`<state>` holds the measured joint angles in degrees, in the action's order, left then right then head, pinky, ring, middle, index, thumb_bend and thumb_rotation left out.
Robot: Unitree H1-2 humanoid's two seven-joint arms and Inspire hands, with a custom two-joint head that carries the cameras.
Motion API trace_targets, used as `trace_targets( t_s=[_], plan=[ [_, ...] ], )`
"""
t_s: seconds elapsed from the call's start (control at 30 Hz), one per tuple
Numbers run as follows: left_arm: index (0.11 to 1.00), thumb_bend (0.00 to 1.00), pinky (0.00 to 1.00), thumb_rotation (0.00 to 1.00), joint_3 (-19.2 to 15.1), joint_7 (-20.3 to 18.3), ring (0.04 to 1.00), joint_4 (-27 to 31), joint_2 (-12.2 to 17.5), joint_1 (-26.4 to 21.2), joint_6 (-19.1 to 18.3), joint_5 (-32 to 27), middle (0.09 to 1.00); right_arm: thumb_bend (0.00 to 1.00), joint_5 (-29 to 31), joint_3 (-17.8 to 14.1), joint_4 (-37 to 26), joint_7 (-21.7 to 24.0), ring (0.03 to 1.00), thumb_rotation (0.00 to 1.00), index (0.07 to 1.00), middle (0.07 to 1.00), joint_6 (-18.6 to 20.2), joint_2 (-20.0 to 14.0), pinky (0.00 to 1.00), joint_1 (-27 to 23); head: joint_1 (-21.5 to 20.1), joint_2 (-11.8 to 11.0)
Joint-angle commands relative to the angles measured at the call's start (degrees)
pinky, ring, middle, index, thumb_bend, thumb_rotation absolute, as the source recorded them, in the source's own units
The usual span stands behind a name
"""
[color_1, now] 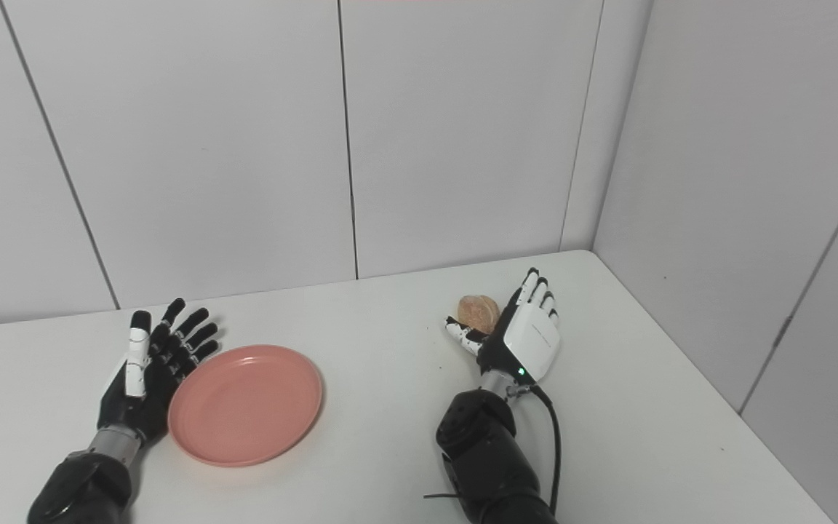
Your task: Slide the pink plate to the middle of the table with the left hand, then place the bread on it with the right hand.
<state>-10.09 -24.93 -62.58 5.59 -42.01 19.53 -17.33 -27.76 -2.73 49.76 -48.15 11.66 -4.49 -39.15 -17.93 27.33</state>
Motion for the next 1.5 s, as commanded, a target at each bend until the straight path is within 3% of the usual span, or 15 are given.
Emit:
trace_targets(
  t_s=[0.0,0.4,0.53,0.67,0.77,0.87,1.1,1.33,1.47],
  plan=[
    [1.0,0.87,0.9,0.93,0.0,-1.1,0.893,-1.6,-0.4,2.8,1.2,-0.2,0.926,1.0,0.0,0.9,-0.1,-1.9,0.977,0.35,1.0,1.0,-3.2,-1.0,0.96,-3.4,0.1,0.0],
    [0.993,0.86,0.89,0.94,-0.1,-1.0,0.889,-1.8,-0.4,2.6,1.6,0.0,0.916,1.0,1.1,2.8,0.9,-2.0,0.973,0.35,1.0,1.0,-3.4,-1.3,0.94,-3.5,0.2,-0.1],
    [0.996,0.86,0.89,0.94,0.0,-1.0,0.889,-1.6,-0.4,2.6,1.4,0.0,0.911,1.0,1.8,2.8,0.7,-1.5,0.932,0.33,0.991,0.975,-3.2,-1.3,0.92,-3.6,0.6,0.0],
    [0.995,0.86,0.89,0.95,0.2,-0.8,0.885,-1.3,-0.3,2.7,1.3,0.2,0.912,0.97,2.3,2.8,1.3,-1.5,0.84,0.27,0.921,0.887,-2.2,-1.5,0.82,-4.0,0.6,0.0],
    [0.99,0.85,0.89,0.94,0.1,-1.0,0.884,-1.1,-0.3,2.7,1.2,0.0,0.906,0.94,2.2,3.0,1.9,-1.6,0.751,0.17,0.843,0.811,-0.8,-1.7,0.71,-4.3,0.6,0.1],
    [0.995,0.85,0.89,0.94,0.2,-1.2,0.884,-1.0,-0.4,2.8,1.1,-0.1,0.912,0.92,0.7,4.4,3.3,-1.8,0.672,0.12,0.76,0.746,2.4,-2.2,0.61,-4.7,0.6,0.3],
    [0.995,0.87,0.89,0.94,0.5,-0.8,0.879,-0.7,-0.4,3.0,0.9,0.3,0.903,0.89,-1.5,8.5,5.5,2.2,0.676,0.07,0.76,0.753,9.7,-3.5,0.6,-5.2,0.9,0.6],
    [0.988,0.88,0.87,0.94,0.6,-0.2,0.868,-0.3,-0.5,3.2,0.5,0.4,0.885,0.82,-0.5,8.8,6.1,2.9,0.538,0.0,0.598,0.632,7.5,-3.7,0.49,-4.9,1.0,0.7],
    [0.99,0.89,0.88,0.94,0.6,-0.4,0.866,-0.1,-0.5,3.3,0.4,0.5,0.88,0.8,-0.4,9.4,5.4,4.0,0.543,0.0,0.579,0.619,7.2,-4.1,0.47,-4.6,1.1,0.9]
  ],
)
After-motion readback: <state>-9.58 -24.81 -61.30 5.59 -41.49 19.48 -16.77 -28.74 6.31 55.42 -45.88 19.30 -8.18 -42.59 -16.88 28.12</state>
